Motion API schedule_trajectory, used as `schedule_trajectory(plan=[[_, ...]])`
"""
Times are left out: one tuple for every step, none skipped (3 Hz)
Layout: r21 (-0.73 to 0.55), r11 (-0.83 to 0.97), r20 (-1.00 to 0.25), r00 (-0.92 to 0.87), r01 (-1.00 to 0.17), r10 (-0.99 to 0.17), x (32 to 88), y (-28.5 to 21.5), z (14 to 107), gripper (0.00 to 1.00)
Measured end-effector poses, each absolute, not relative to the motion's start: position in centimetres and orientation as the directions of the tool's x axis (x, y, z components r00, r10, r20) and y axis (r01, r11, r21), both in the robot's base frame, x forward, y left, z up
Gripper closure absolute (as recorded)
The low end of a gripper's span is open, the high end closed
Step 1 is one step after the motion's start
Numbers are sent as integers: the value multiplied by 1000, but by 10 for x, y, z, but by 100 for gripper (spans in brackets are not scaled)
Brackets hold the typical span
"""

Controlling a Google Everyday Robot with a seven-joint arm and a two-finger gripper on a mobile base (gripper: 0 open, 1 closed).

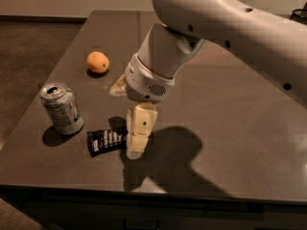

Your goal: Move rxbar chocolate near 7up can

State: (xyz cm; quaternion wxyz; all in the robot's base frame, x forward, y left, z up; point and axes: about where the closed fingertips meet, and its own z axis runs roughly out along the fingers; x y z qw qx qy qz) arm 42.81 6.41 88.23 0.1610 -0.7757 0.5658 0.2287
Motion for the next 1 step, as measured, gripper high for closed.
schedule_trajectory(plan=[[9,-308,-537,255,-951,-804,428,64,882,0]])
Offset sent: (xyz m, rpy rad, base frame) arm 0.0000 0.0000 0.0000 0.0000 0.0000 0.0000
